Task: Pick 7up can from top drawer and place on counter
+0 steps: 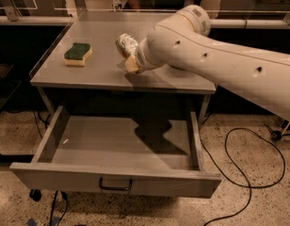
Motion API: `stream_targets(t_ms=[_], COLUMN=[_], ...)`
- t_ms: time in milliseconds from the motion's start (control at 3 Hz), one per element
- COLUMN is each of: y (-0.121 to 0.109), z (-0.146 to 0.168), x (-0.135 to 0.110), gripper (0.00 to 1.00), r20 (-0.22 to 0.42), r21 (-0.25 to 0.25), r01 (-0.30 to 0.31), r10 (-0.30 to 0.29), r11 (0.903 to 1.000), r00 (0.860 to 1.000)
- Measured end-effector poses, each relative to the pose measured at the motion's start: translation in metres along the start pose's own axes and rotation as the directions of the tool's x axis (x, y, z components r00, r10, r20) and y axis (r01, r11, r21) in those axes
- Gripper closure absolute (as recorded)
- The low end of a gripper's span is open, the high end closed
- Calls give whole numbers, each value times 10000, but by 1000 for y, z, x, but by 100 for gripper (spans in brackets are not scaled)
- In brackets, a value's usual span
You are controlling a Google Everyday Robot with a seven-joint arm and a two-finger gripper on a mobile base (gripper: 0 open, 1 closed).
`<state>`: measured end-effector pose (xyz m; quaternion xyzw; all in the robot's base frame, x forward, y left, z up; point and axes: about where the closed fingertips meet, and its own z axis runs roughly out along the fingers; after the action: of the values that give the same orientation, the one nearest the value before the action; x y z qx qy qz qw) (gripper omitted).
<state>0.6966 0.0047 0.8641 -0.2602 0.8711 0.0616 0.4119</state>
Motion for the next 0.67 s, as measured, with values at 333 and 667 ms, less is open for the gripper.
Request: stream_targets(t_ms=[333,667], y=[6,11], z=[16,27], x=[2,3], gripper=[100,100], r20=[-1135,-1961], r21=[615,1001], r01=[994,1847], r10=[-920,-1626], r11=[9931,9777], r00=[9893,9670])
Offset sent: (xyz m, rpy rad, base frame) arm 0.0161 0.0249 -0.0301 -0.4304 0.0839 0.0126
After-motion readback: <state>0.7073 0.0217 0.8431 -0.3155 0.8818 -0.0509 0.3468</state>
